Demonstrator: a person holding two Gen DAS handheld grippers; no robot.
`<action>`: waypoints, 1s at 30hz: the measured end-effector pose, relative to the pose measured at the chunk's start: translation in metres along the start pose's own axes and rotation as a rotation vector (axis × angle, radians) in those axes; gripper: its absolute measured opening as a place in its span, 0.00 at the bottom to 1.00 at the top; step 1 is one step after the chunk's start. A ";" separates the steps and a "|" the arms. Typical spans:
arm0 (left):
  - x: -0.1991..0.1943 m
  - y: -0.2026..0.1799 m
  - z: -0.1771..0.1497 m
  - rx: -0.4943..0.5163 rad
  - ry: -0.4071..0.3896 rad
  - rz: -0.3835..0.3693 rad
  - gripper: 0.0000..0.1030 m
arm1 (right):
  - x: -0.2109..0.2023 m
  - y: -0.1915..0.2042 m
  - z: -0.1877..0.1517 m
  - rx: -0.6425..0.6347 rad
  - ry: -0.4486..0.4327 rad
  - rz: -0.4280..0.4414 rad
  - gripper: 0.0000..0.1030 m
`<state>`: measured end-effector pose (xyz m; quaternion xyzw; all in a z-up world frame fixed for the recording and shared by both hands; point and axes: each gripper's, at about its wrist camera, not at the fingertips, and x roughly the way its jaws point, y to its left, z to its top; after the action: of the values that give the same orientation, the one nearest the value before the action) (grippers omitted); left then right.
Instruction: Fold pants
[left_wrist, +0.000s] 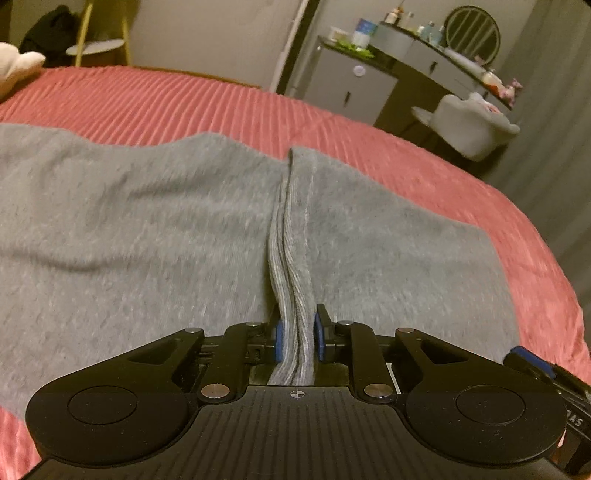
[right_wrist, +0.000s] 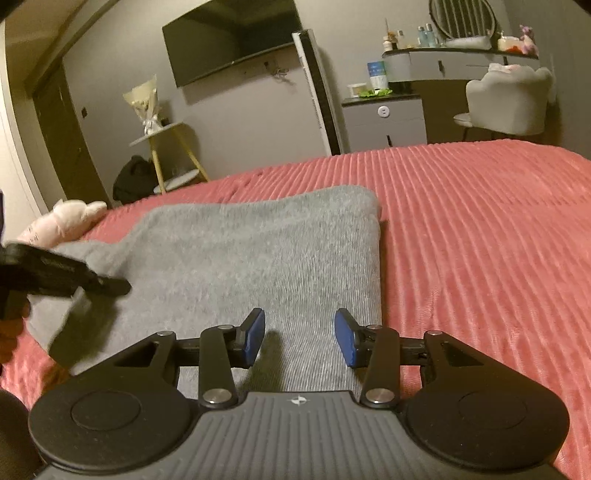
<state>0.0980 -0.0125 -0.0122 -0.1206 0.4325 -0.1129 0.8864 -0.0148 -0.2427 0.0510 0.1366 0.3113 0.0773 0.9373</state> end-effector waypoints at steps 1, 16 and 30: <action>0.000 -0.001 0.001 0.007 0.001 0.002 0.22 | -0.002 -0.002 0.001 0.017 -0.007 0.006 0.41; 0.035 -0.004 0.035 -0.032 0.005 0.009 0.22 | 0.000 -0.004 -0.001 0.038 -0.006 0.009 0.41; 0.033 -0.007 0.024 0.028 -0.048 0.120 0.23 | 0.005 0.005 -0.004 -0.040 0.010 -0.019 0.40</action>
<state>0.1362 -0.0267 -0.0205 -0.0849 0.4158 -0.0628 0.9033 -0.0137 -0.2360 0.0472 0.1142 0.3158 0.0752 0.9389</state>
